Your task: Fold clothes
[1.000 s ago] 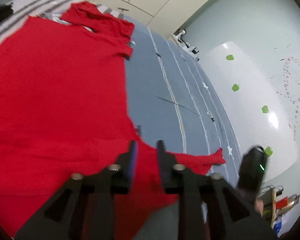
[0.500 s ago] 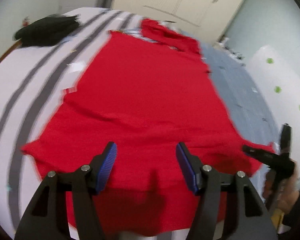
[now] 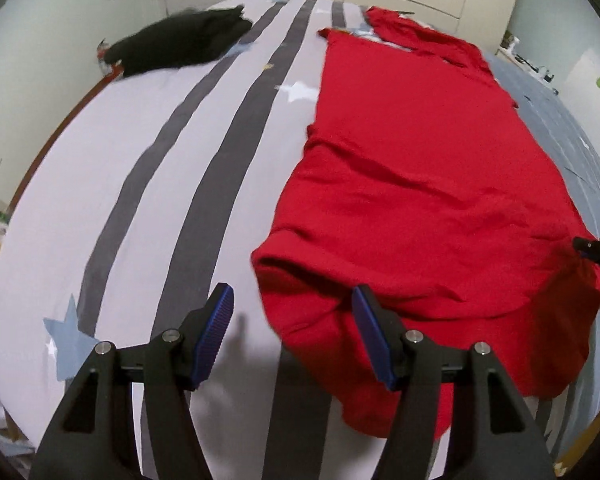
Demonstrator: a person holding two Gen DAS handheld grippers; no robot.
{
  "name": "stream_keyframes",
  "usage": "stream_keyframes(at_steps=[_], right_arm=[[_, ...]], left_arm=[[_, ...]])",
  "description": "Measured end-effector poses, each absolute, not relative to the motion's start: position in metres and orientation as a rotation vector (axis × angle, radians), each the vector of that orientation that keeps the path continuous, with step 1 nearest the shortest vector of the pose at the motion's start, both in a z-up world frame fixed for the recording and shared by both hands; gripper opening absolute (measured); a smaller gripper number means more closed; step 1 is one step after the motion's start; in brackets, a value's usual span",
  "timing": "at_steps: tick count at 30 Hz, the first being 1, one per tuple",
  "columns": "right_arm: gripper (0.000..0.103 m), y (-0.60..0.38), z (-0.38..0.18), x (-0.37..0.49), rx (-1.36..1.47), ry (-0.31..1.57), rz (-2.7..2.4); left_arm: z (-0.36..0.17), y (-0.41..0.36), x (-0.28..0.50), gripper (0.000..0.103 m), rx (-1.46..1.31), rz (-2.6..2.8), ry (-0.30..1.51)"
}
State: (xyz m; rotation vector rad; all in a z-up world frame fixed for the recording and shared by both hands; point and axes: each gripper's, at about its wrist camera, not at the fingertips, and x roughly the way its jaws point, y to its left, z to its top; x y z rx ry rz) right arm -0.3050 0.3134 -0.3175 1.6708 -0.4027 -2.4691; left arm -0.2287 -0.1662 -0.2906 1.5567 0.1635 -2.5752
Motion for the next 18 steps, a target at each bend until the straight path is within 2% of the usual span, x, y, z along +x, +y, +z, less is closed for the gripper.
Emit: stream_keyframes(at_steps=[1, 4, 11, 18], right_arm=[[0.012, 0.315, -0.317, -0.306, 1.668, -0.418, -2.468], [0.005, 0.325, -0.312, -0.306, 1.643, -0.457, -2.46], [0.005, 0.334, -0.292, -0.303, 1.582, -0.409, -2.478], [0.005, 0.335, -0.297, -0.311, 1.603, -0.407, -2.488]], left_arm=[[-0.294, -0.168, -0.229, 0.059, 1.558, -2.565, 0.159], [-0.301, -0.172, -0.23, 0.059, 1.56, -2.538, 0.172], [-0.313, -0.173, -0.237, 0.059, 1.567, -2.537, 0.137], [-0.324, -0.159, -0.255, 0.059, 1.602, -2.587, 0.165]])
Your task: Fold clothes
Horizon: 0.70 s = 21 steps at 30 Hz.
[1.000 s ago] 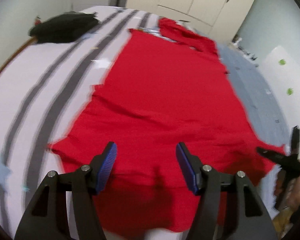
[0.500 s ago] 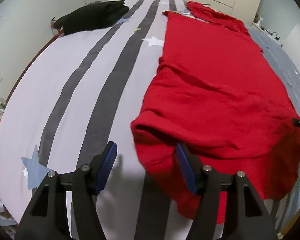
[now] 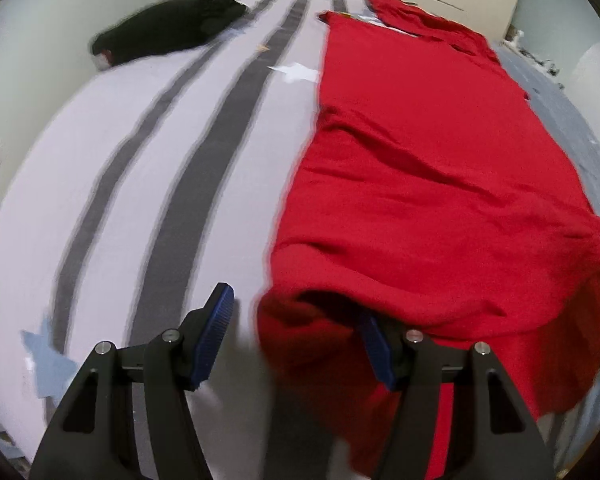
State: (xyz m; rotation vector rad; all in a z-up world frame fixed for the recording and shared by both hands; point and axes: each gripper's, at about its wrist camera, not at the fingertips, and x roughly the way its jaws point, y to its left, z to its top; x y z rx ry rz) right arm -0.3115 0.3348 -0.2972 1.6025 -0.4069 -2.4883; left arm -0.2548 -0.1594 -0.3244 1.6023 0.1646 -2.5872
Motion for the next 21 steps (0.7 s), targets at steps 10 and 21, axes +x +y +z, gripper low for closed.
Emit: stream_keyframes(at_steps=[10, 21], right_arm=[[0.005, 0.342, -0.296, -0.308, 1.612, -0.385, -2.492], [0.005, 0.347, -0.3, -0.316, 1.616, -0.402, -2.496]], left_arm=[[-0.325, -0.184, -0.249, 0.055, 1.507, -2.457, 0.074], [-0.317, -0.203, -0.217, 0.056, 1.623, -2.52, 0.087]])
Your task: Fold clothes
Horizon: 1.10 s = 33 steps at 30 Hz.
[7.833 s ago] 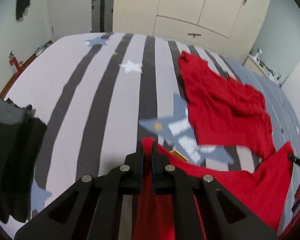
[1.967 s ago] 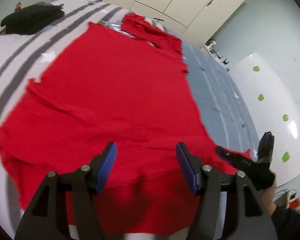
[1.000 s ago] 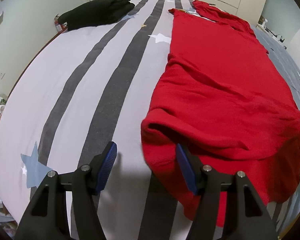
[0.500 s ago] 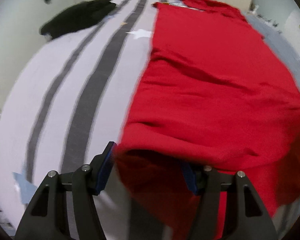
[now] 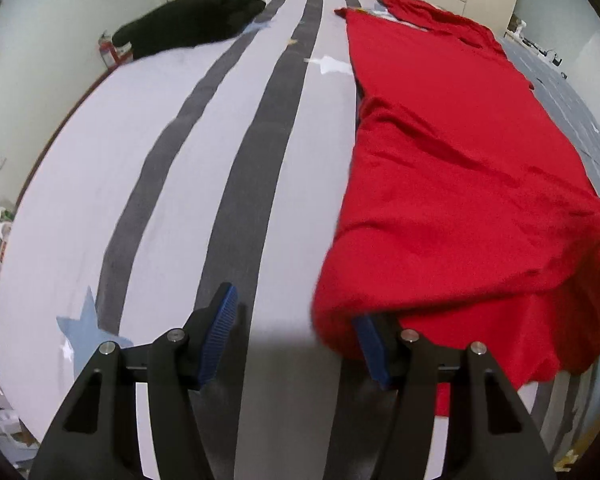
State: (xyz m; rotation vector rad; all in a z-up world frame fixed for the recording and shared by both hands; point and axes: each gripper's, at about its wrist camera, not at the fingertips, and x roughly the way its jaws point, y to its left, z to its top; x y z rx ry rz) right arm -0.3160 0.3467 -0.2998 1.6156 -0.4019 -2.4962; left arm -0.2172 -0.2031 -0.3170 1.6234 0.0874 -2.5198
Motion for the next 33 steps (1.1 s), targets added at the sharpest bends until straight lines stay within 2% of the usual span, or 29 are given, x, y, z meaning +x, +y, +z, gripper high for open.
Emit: stream_keyframes(at_steps=[5, 9, 12, 20, 25, 26, 29, 33], right_arm=[[0.005, 0.346, -0.305, -0.32, 1.628, -0.374, -2.485], [0.005, 0.347, -0.307, -0.321, 1.632, -0.363, -2.476], [0.005, 0.346, -0.307, -0.321, 1.629, -0.36, -2.48], [0.005, 0.343, -0.306, -0.318, 1.62, -0.355, -2.493], [0.005, 0.343, -0.307, -0.317, 1.615, -0.353, -2.5], [0.005, 0.343, -0.307, -0.317, 1.614, -0.353, -2.501], [0.005, 0.343, -0.308, -0.316, 1.611, -0.353, -2.504], [0.005, 0.343, -0.309, -0.315, 1.61, -0.364, -2.507]], left_arm=[[-0.328, -0.218, -0.214, 0.058, 1.588, -2.377, -0.005], [-0.326, -0.242, -0.212, 0.058, 1.554, -2.332, 0.124], [-0.31, -0.23, -0.22, 0.058, 1.525, -2.421, 0.117], [-0.302, -0.192, -0.309, 0.058, 1.495, -2.641, 0.161], [-0.312, -0.185, -0.374, 0.058, 1.547, -2.692, 0.099], [-0.317, -0.187, -0.384, 0.057, 1.579, -2.685, 0.075], [-0.342, -0.183, -0.409, 0.032, 1.711, -2.616, -0.07], [-0.353, -0.198, -0.413, 0.031, 1.711, -2.562, -0.169]])
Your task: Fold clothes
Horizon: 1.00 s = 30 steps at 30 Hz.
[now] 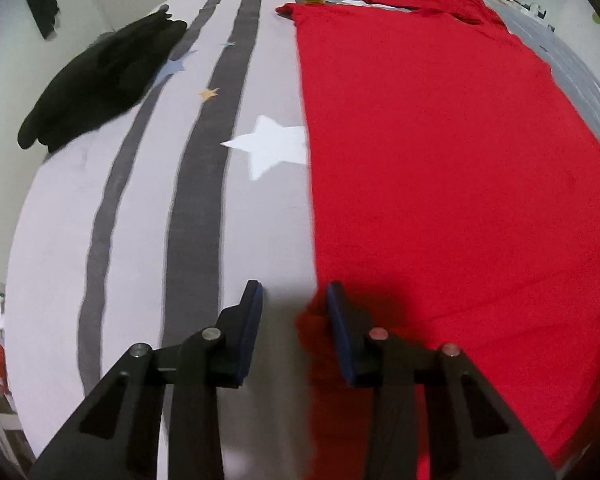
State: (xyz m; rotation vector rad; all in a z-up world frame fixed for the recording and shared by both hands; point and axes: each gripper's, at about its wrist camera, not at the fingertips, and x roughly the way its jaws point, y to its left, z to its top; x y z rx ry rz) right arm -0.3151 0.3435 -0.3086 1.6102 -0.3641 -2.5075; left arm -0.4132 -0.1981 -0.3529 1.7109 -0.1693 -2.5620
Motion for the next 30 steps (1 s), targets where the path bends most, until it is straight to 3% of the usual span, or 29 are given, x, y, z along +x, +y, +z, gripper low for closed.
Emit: stream_keyframes(at_steps=[3, 7, 11, 17, 26, 30], right_arm=[[0.005, 0.345, -0.31, -0.315, 1.614, -0.37, -2.508], [0.006, 0.345, -0.312, -0.315, 1.619, -0.374, -2.508], [0.006, 0.345, -0.313, -0.319, 1.622, -0.37, -2.505], [0.006, 0.345, -0.314, -0.32, 1.629, -0.353, -2.501], [0.006, 0.349, -0.315, -0.315, 1.629, -0.356, -2.494], [0.007, 0.349, -0.314, -0.313, 1.618, -0.356, -2.495]], left_arm=[[-0.354, -0.222, -0.413, 0.029, 1.628, -2.48, -0.186], [-0.351, -0.254, -0.411, 0.028, 1.637, -2.497, 0.034], [-0.324, -0.235, -0.399, 0.028, 1.613, -2.693, 0.082], [-0.333, -0.196, -0.38, 0.029, 1.708, -2.761, -0.088], [-0.359, -0.194, -0.405, 0.03, 1.637, -2.639, -0.173], [-0.341, -0.203, -0.405, 0.03, 1.575, -2.63, -0.084]])
